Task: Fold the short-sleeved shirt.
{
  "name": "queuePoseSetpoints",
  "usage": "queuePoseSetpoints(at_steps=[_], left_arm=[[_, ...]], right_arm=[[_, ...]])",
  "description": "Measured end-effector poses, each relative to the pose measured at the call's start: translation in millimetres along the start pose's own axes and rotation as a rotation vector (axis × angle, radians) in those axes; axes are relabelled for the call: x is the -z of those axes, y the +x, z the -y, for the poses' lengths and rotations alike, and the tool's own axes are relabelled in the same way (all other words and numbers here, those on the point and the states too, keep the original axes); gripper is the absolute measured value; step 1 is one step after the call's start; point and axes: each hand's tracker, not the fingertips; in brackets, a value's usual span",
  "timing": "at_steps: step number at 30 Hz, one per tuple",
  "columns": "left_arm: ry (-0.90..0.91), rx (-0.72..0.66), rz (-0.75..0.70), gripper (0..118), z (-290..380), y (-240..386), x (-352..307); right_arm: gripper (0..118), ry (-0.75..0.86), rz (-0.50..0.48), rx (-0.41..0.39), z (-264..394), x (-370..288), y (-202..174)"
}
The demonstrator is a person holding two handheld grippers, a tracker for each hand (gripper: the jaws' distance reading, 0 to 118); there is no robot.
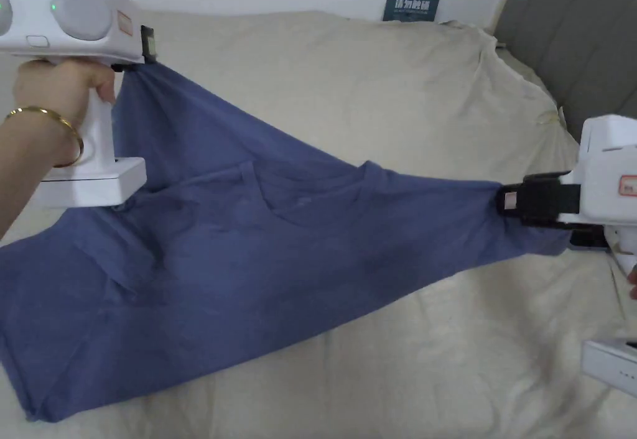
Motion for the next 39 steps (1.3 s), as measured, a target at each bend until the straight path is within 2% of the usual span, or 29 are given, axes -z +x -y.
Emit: queuePoseSetpoints(at_steps=[2, 4, 7, 13, 22, 26, 27, 32, 36, 39], left_arm=[[0.059, -0.039, -0.030, 0, -15.9, -20.2, -23.7], [0.121, -0.082, -0.049, 0, -32.7, -43.2, -52.9], [0.205, -0.149, -0.050, 0, -54.9, -73.5, -97.6], [0.373, -0.229, -0.033, 0, -89.0, -112.3, -188.3], [0.523, -0.199, -0.114, 0, -129.5, -138.4, -274.8], [0.544, -0.211, -0.134, 0, -144.8, -145.9, -283.1], [0.544, -0.206, -0.147, 0, -149.5, -145.3, -281.5], [0.519, -0.191, -0.195, 0, -170.9, -140.7, -257.5], [0.471, -0.187, -0.213, 0, -192.2, -130.1, -223.4], [0.456, -0.155, -0.254, 0, -208.5, -116.1, -190.3]], right_arm=[[2, 0.074, 0.007, -0.036, -2.6, -0.1, -0.9], [2, 0.147, 0.017, -0.054, -53.6, -75.7, -16.8], [2, 0.217, -0.018, -0.054, -79.7, -106.3, -23.1], [2, 0.329, -0.030, -0.136, -126.3, -159.7, -49.6], [2, 0.438, -0.029, -0.204, -187.8, -211.0, -110.8], [2, 0.476, 0.002, -0.241, -209.1, -220.2, -137.8], [2, 0.481, 0.009, -0.243, -226.4, -217.2, -123.9], [2, 0.476, 0.094, -0.277, -270.4, -206.9, -136.0], [2, 0.483, 0.237, -0.313, -300.1, -186.2, -156.6], [2, 0.502, 0.302, -0.309, -327.6, -163.5, -165.3]])
